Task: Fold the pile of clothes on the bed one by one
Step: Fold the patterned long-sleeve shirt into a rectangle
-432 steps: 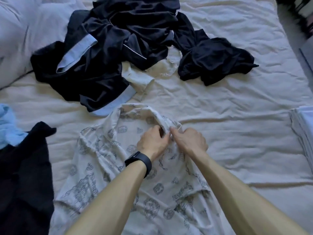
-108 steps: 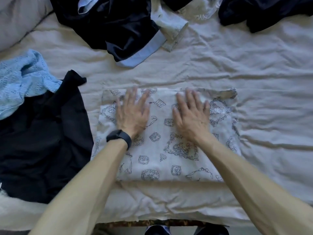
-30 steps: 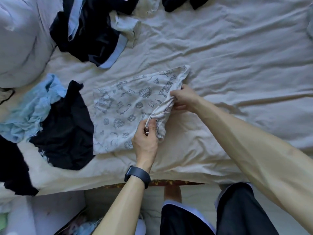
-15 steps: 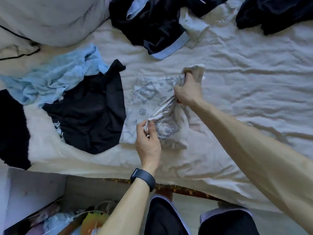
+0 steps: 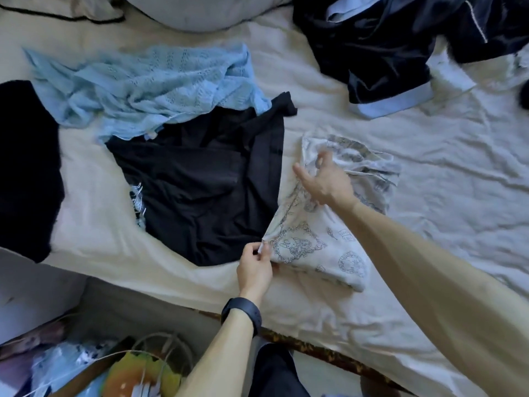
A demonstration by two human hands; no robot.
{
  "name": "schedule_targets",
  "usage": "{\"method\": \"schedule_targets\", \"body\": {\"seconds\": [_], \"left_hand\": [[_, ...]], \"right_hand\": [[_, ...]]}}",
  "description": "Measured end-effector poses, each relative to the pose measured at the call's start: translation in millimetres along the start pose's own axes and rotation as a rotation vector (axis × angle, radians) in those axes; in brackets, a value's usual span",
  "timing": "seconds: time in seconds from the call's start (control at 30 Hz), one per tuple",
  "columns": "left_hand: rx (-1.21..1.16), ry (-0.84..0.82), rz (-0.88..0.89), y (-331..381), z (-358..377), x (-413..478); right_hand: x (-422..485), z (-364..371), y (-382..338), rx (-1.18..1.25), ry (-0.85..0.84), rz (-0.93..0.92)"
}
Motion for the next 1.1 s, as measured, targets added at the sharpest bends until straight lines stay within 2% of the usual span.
{"method": "schedule_targets", "body": {"seconds": [0.07,0.17,0.23,0.33,0.37,0.43,0.5,0.57,0.7,0.83,0.97,1.03,1.1], "left_hand": [[0.027,-0.029,0.004,0.9,-1.1,4.7],[0.118,-0.069,0.025,4.0,-3.1,9.8],[0.189,-0.053,0.06,9.0,-6.0,11.2],[0.16,-0.019,0.102,22.4,-6.8,9.4],[0.169,-0.033,0.101,26.3,-4.6,8.7],[0.238,-0.093,0.101,28.9,2.9,10.4],[0.253,-0.168,0.049,26.9,10.1,15.3],[0.209,-0.224,-0.018,24.5,14.9,19.5],[0.133,-0.296,0.015,27.3,22.1,24.4],[0.025,-0.239,-0.026,18.1,20.8,12.7],[0.104,-0.137,0.07,5.1,13.3,-34.4],[0.094,-0.143,0.041,-17.6,15.2,-60.3],[0.196,-0.134,0.036,-40.2,16.1,-81.1]], "right_hand": [[-1.1,-4.9,-0.2,0.034,-0.005,0.02],[-21.1,-18.6,15.8,0.229,0.06,0.089],[-50.2,-28.4,46.3,0.298,0.21,0.154],[-109.8,-31.9,110.5,0.242,0.428,0.289],[-129.5,-25.6,132.1,0.258,0.421,0.356],[-163.0,3.6,168.1,0.468,0.265,0.46],[-184.1,33.1,182.6,0.606,0.126,0.416],[-194.7,49.9,189.4,0.519,0.085,0.317],[-195.1,39.1,194.6,0.379,0.272,0.291],[-203.6,30.0,196.8,0.379,0.311,0.171],[-245.5,22.9,211.1,0.292,0.4,0.037],[-271.5,35.4,225.4,0.263,0.363,0.033],[-294.9,55.4,242.8,0.251,0.286,0.048]]}}
Point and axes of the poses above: each hand's wrist, its own x-axis towards the middle knuckle, its own z-axis out of the palm, y = z × x, the point moved 8 cm from there along x, towards the middle knuckle, and after that the axes turned 2 degrees about z, right-handed, at the moved point
